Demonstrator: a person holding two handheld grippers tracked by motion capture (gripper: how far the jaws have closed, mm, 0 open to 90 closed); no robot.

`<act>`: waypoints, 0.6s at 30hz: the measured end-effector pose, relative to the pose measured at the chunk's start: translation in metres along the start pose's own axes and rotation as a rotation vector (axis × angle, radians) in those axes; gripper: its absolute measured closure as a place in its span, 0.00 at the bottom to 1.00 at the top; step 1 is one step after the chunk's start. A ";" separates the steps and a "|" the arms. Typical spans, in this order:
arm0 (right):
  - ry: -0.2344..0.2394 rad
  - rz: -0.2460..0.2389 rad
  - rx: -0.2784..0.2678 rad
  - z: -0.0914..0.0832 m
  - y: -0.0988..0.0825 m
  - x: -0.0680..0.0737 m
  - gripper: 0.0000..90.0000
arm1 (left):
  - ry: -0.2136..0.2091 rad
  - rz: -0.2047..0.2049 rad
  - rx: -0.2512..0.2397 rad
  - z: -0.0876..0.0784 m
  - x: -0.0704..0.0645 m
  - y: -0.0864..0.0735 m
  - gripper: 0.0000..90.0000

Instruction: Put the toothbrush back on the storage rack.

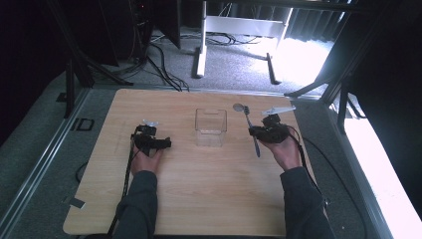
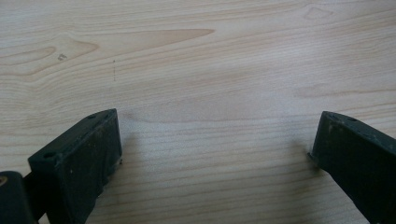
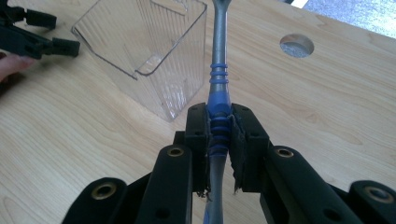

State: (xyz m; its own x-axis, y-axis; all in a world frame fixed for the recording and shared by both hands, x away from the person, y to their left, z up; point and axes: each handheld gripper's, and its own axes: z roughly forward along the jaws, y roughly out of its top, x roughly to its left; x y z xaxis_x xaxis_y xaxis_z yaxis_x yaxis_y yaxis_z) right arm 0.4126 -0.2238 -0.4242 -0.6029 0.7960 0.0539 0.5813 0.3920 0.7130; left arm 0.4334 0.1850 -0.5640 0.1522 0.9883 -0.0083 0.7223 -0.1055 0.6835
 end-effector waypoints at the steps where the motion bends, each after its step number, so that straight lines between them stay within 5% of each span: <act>1: 0.000 0.001 -0.006 0.000 0.000 0.000 0.87 | 0.000 0.000 0.000 0.000 0.000 0.000 0.02; 18: 0.012 0.005 -0.079 -0.004 0.009 0.005 0.87 | 0.000 0.001 0.000 0.000 0.000 0.000 0.02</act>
State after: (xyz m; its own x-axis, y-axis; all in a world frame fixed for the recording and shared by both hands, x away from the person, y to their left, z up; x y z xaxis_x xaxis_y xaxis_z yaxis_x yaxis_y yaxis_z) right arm 0.4124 -0.2181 -0.4152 -0.6067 0.7922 0.0661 0.5398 0.3495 0.7658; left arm 0.4334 0.1851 -0.5641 0.1530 0.9882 -0.0079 0.7222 -0.1063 0.6835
